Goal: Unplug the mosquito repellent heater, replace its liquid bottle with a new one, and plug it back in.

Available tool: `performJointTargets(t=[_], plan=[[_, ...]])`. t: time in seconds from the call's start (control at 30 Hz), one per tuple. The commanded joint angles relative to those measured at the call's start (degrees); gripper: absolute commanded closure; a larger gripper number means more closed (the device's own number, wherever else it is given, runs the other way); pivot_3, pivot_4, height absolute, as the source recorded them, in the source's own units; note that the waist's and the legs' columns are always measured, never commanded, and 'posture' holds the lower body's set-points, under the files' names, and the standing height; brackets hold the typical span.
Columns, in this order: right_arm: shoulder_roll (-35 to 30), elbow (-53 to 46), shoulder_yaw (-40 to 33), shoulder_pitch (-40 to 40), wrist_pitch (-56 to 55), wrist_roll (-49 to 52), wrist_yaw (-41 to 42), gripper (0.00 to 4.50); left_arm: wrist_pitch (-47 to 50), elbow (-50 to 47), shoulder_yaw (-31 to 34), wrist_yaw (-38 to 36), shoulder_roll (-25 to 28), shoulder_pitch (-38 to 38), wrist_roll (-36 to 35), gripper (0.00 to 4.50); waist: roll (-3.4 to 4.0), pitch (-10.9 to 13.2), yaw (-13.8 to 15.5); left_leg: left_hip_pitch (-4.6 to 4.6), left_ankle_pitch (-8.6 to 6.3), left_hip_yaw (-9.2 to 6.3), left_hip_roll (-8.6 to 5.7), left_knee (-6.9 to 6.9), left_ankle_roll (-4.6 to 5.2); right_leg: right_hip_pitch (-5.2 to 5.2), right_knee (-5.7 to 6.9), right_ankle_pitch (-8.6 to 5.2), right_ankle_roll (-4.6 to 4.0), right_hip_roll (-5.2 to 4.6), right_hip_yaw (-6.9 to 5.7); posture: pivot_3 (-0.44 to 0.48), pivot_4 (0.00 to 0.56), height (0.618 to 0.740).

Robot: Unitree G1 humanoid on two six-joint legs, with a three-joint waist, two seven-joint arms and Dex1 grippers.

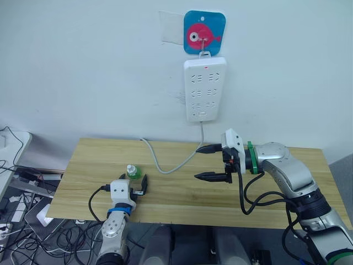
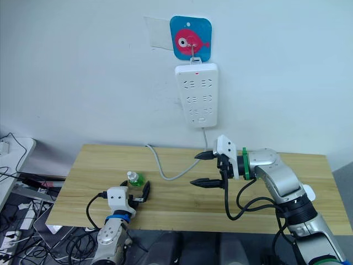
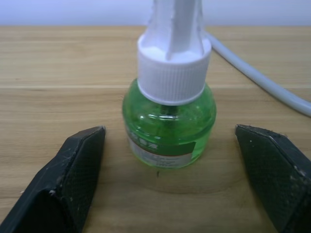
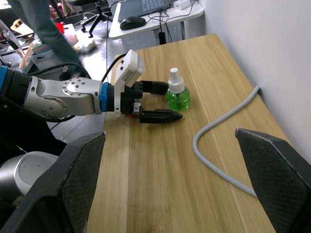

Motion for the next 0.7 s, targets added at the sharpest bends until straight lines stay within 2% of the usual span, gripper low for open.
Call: performJointTargets(t=[0.03,0.17,0.3,0.4,0.47,0.7], plan=[[0.01,-2.70,-1.75,-0.46,0.97,1.64,-0.56,0.03,-2.58,1.76,0.69,-0.47,0.89,-0.89,-0.13,0.00,0.00,0.00,-0.06,-0.01,0.00,0.00,0.00,0.00,0.00,0.00,0.00,0.00,0.00,0.00,0.00,0.050,0.275,0.740],[0.51,-3.59,-2.18,-0.99,2.02,2.42,-1.18,0.03,-3.63,3.06,1.02,0.57,1.24,-1.77,0.13,0.00,-0.01,0.00,-0.15,-0.01,0.00,0.00,0.00,-0.01,0.00,-0.02,0.00,0.00,0.00,0.00,0.00,0.050,0.276,0.740],[1.02,-4.06,-2.70,-1.40,2.87,3.38,-1.63,0.00,-4.20,3.14,0.72,0.98,0.93,-1.48,0.33,0.86,0.00,0.01,-0.31,-0.10,0.00,0.00,0.00,-0.01,-0.01,-0.09,0.00,0.00,0.00,0.00,0.01,0.047,0.281,0.740],[1.73,-4.15,-3.28,-1.80,3.78,4.42,-2.50,0.00,-4.29,3.09,0.51,0.97,0.79,-1.14,0.55,1.83,-0.01,0.01,-0.55,-0.26,0.00,-0.01,0.00,0.01,-0.01,-0.23,0.01,0.01,0.00,0.00,0.00,0.047,0.283,0.740],[2.21,-4.39,-3.54,-1.77,3.76,4.77,-2.79,0.00,-4.31,2.59,0.64,1.11,0.68,-0.83,0.40,2.31,-0.01,0.01,-0.57,-0.34,0.00,-0.05,0.00,0.01,-0.01,-0.30,0.02,0.01,0.00,-0.01,-0.01,0.049,0.284,0.740],[2.59,-7.30,-5.65,0.27,2.02,6.47,-3.71,0.00,-0.76,-7.53,-2.45,-0.87,0.76,1.51,1.44,2.31,-0.03,0.02,-0.65,-0.79,0.02,-0.06,-0.01,0.04,-0.04,-0.75,0.07,0.02,-0.01,-0.02,0.03,0.055,0.279,0.740]])
